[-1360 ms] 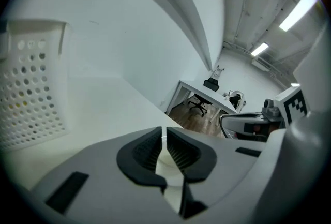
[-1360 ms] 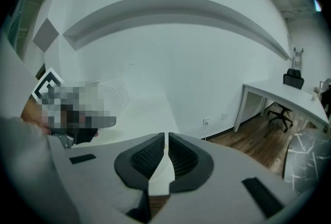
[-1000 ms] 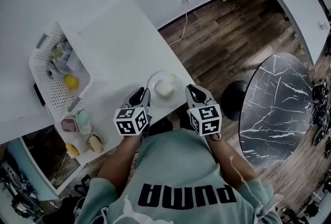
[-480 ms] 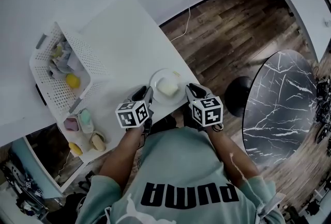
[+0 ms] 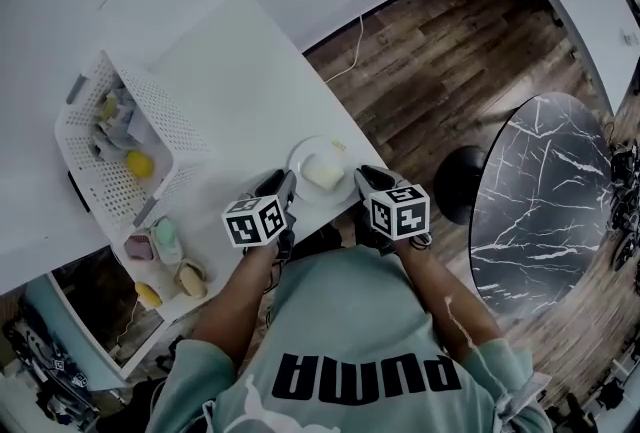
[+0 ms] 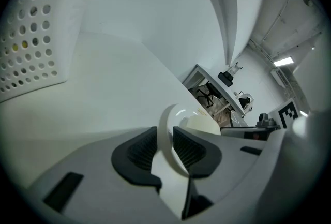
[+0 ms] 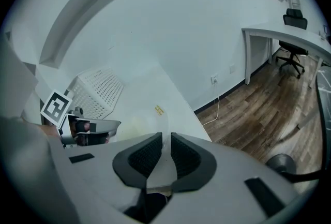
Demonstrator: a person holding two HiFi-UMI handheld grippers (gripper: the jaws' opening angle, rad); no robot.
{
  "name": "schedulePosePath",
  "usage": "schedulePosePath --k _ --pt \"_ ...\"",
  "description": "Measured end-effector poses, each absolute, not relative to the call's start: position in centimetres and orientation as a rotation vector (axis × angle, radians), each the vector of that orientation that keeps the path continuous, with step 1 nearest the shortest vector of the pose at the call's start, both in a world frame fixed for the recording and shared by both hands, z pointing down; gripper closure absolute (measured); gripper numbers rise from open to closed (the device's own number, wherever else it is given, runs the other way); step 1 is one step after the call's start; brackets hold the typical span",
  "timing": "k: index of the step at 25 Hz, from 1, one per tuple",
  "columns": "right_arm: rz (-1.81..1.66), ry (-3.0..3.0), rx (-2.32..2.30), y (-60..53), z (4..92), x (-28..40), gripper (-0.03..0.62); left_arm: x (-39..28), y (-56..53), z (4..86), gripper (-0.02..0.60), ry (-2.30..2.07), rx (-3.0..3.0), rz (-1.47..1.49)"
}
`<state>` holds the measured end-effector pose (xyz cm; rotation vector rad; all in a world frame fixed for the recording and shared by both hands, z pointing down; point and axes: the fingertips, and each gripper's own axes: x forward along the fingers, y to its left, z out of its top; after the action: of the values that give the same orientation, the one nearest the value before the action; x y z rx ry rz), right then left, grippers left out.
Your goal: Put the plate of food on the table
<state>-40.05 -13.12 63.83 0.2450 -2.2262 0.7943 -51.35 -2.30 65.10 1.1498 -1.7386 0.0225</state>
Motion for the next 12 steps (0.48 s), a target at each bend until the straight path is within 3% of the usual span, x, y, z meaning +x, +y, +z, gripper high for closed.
schedulePosePath --k 12 --pt "0.989 -2.162 0.288 -13.09 64.13 -40.23 0.554 -50.83 -3.37 65.22 0.486 -1.666 1.164 -0.027"
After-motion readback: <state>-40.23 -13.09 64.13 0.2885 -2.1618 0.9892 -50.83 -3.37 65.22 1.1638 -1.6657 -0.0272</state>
